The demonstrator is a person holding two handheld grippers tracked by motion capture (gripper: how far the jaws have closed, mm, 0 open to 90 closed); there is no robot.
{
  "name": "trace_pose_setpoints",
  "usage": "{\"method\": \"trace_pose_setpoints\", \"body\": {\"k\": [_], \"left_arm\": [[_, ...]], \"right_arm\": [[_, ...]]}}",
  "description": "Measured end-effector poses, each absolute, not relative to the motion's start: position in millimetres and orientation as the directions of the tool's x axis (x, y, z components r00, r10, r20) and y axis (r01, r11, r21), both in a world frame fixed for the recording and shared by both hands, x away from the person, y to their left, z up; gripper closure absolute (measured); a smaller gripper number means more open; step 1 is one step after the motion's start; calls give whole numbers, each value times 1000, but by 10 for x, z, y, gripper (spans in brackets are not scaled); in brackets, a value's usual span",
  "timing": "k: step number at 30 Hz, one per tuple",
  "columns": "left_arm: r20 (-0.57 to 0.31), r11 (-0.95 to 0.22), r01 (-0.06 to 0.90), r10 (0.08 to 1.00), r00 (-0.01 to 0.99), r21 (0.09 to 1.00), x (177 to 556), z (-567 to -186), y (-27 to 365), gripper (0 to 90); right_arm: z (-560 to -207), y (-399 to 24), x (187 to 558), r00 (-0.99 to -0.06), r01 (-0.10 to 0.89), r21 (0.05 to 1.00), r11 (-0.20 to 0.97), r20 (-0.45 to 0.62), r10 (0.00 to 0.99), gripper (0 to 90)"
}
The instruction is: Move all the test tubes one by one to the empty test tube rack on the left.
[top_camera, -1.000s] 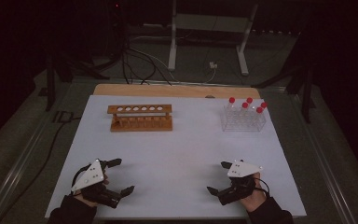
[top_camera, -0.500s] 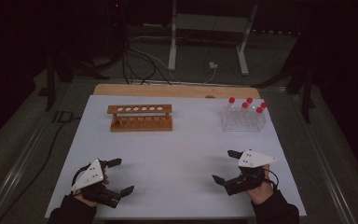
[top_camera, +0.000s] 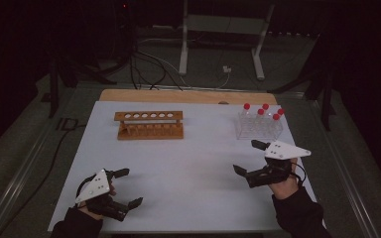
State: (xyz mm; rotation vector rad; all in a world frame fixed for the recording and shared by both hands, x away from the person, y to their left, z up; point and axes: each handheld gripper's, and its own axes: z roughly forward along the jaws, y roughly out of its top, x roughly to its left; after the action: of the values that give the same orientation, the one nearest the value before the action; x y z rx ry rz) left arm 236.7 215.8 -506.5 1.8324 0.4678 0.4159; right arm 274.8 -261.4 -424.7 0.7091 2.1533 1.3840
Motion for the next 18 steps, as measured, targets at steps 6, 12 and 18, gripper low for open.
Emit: {"method": "trace_pose_setpoints", "body": {"k": [6,12,18], "left_arm": [[48,-276,111,510,859,955,2368,-5066,2156,3],[47,-274,111,511,858,955,2370,-5064,2164,3],[43,-269,112,511,858,956,2371,-5063,2166,3]], "right_arm": [[-4154,-2715,2846,-722,166,935,312,-100,685,0],[-4095,-2853,2961,-674,174,947,270,-85,734,0],[-4058,-2982,3074,-629,184,954,238,-72,774,0]]}}
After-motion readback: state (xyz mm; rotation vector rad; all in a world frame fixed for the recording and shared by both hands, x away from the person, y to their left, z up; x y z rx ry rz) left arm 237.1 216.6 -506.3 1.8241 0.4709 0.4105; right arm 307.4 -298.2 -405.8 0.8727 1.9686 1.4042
